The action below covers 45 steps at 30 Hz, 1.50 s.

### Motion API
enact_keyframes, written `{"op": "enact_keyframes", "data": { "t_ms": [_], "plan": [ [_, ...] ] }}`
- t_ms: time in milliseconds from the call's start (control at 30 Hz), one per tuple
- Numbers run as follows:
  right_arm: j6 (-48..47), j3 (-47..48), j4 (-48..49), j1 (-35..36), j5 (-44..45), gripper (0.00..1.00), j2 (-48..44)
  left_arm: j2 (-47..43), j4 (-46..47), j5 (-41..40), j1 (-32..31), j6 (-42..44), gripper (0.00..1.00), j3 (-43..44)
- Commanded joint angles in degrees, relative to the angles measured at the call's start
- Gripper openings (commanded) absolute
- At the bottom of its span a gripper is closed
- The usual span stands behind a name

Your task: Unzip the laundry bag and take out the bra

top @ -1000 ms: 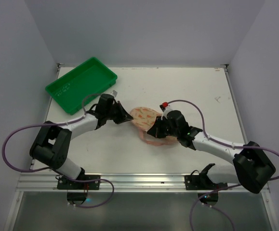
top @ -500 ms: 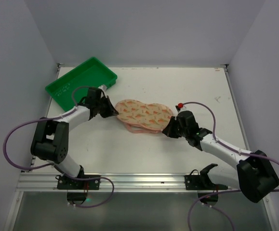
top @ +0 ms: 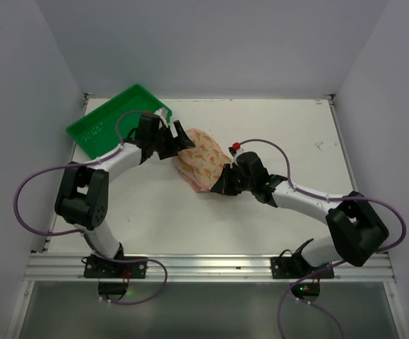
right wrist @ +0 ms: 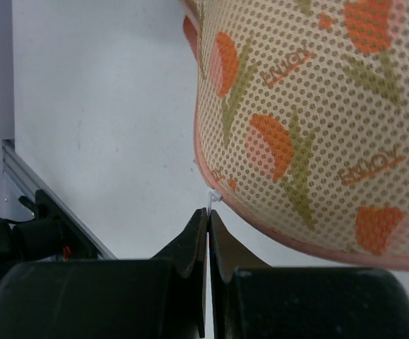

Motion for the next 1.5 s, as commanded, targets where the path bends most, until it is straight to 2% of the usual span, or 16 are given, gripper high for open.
{"op": "enact_keyframes", "data": {
  "t_ms": [0,100,233,433,533,567,633,667,733,767,833,1000,1167,1333,1467],
  "plan": [
    [1.44,5.32,4.54,1.66,-2.89,0.0,2.83,-10.51,-2.26,-5.57,-0.45,-7.81,0.91,-8.69],
    [0.74,8.04,4.71,3.16,-3.42,0.0,5.38,-19.04,-0.77,-7.01,-0.54,-12.38,0.91,-18.02],
    [-0.31,11.03,4.36,5.88,-3.25,0.0,8.45,-25.05,-0.5,-4.91,-3.34,-14.59,0.91,-23.84],
    [-1.11,13.41,3.92,8.08,-3.51,0.0,11.18,-24.97,3.19,-4.9,-8.89,-17.41,0.85,-26.93],
    [-1.46,13.94,3.74,8.43,-3.34,0.0,11.53,-24.36,3.63,-7.17,-9.24,-16.98,0.69,-27.46],
    [-1.55,13.94,3.65,8.35,-3.25,0.0,11.45,-24.18,3.37,-7.79,-9.24,-16.8,0.57,-27.64],
    [-1.72,13.85,3.22,8.35,-2.98,0.0,11.1,-23.13,3.37,-7.89,-9.42,-16.88,0.45,-27.81],
    [-1.98,13.76,3.04,8.35,-2.9,0.0,10.92,-22.69,3.37,-7.89,-9.59,-16.88,0.35,-27.81],
    [-2.42,13.07,2.25,8.35,-2.37,0.0,9.96,-21.9,3.37,-8.06,-9.68,-16.97,0.22,-28.08],
    [-2.95,12.71,1.99,8.35,-2.11,0.0,9.34,-21.81,3.8,-8.15,-9.68,-16.97,0.08,-28.17],
    [-3.57,10.44,0.93,8.35,-0.88,0.0,8.03,-21.54,3.98,-8.33,-9.68,-16.8,0.0,-28.25],
    [-4.53,2.35,-1.17,8.26,1.84,0.0,1.0,-19.7,3.9,-7.19,-9.42,-14.52,0.0,-26.67],
    [-4.63,-6.27,-4.68,3.61,5.19,0.0,-5.51,-19.26,3.19,-2.98,-7.31,-10.21,0.0,-25.44],
    [-2.78,-9.87,-9.44,-7.27,5.72,0.0,-9.2,-21.01,-0.84,3.18,-3.89,-1.52,0.0,-25.0],
    [-5.85,-7.95,-8.83,-7.48,4.85,0.0,-9.56,-21.46,-2.0,5.56,-1.69,3.5,0.0,-24.65]
  ]
}}
